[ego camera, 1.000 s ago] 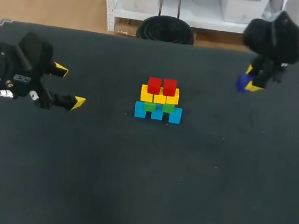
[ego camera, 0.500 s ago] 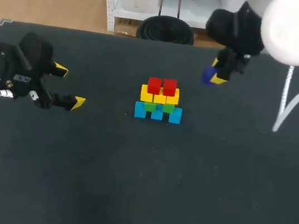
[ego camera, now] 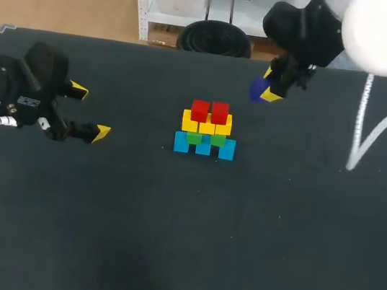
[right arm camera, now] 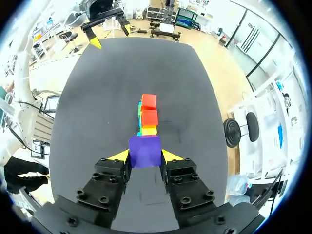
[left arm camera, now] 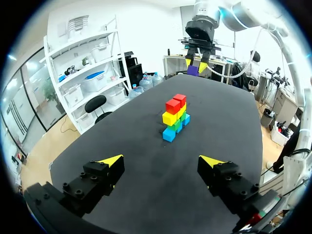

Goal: Place the blue cubes, place green cubes on the blue cubes, place the yellow cubes on the green cubes, then place the red cubes on the yellow cubes, and place purple cube on the red cubes.

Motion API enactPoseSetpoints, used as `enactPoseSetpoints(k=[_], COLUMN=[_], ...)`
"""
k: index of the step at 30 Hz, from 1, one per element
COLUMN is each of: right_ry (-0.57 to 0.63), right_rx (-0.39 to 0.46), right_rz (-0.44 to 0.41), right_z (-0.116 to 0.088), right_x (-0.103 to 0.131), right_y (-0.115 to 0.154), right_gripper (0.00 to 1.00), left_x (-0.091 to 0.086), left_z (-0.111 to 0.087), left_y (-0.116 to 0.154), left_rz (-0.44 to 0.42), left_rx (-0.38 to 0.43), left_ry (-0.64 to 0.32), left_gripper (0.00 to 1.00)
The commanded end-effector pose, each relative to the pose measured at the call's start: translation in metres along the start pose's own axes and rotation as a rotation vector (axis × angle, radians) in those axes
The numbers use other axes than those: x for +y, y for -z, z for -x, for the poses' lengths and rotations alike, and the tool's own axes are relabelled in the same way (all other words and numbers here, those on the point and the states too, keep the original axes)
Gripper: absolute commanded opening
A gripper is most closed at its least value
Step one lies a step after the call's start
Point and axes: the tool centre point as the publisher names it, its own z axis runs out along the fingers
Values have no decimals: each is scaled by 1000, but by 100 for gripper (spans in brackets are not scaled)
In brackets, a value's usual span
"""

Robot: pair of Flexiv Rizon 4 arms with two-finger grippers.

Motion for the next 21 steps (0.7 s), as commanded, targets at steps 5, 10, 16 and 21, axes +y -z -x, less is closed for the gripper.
enactPoseSetpoints(k=[5,10,16,21], right_ry=[1,-7,-13,-2], right_rx=[-2,11,81,123], right_rz=[-5,2,30,55], right_z=[-1,-1,5,10], right_x=[2,2,1,1], right_y=[0,0,-9,-11], right_gripper=[0,0,0,0], left_x=[-1,-1,-1,-1], left_z=[3,3,3,3], left_y=[-2,-2,-2,-2], left_rz=[8,8,8,8], left_rx=[14,14,14,14], left_ry=[2,2,2,2], left_gripper=[100,100,100,100])
